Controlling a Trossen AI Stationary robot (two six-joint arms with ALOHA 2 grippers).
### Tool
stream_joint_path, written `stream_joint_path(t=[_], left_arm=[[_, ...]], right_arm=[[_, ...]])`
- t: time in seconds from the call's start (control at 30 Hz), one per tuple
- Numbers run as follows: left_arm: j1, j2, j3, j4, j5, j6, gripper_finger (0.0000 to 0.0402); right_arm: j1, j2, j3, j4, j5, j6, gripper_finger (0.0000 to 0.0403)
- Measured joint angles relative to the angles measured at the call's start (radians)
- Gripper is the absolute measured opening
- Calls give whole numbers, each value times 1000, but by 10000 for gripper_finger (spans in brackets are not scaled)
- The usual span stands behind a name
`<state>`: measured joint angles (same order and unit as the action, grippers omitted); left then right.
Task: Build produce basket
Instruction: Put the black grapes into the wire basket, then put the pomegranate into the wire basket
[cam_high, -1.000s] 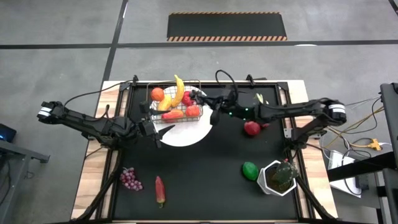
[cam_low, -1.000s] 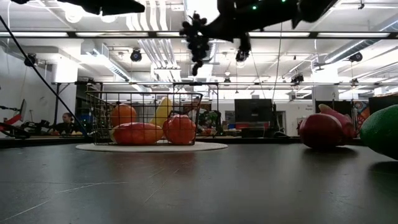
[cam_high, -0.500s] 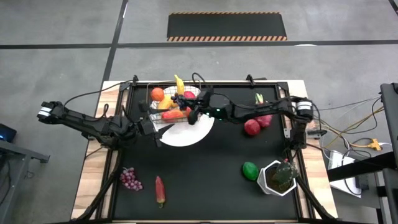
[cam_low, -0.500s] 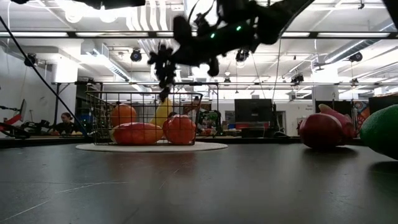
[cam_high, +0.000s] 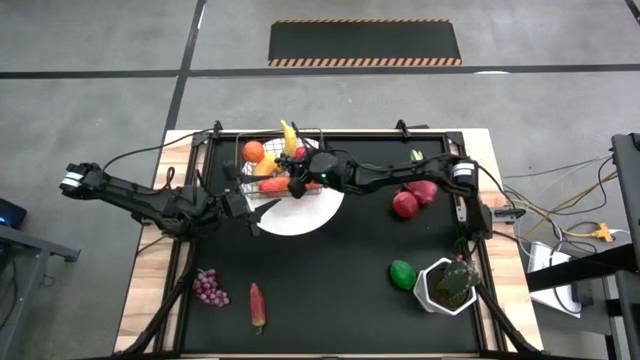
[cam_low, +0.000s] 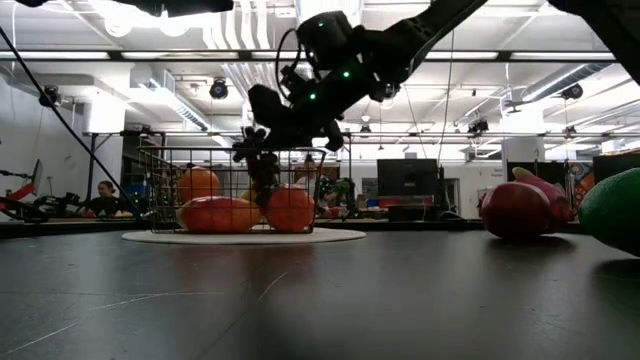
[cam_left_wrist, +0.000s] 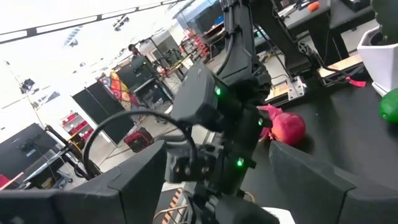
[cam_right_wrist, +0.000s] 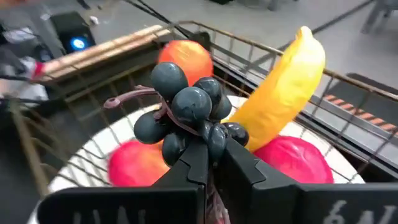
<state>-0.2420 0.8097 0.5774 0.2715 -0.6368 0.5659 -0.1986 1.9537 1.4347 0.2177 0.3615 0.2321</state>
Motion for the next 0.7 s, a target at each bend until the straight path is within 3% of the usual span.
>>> stream_joint_path(t=[0.2, 0.47, 0.7], left_arm=[[0, 0, 0, 0, 0, 0, 266], [0, 1, -2, 1, 0, 0, 266], [0, 2, -4, 1, 0, 0, 266]], right_arm=[[-2, 25, 43, -101, 67, 0, 72], [-3, -5, 44, -166, 68, -23, 163], [0, -73, 44, -261, 59, -47, 211]])
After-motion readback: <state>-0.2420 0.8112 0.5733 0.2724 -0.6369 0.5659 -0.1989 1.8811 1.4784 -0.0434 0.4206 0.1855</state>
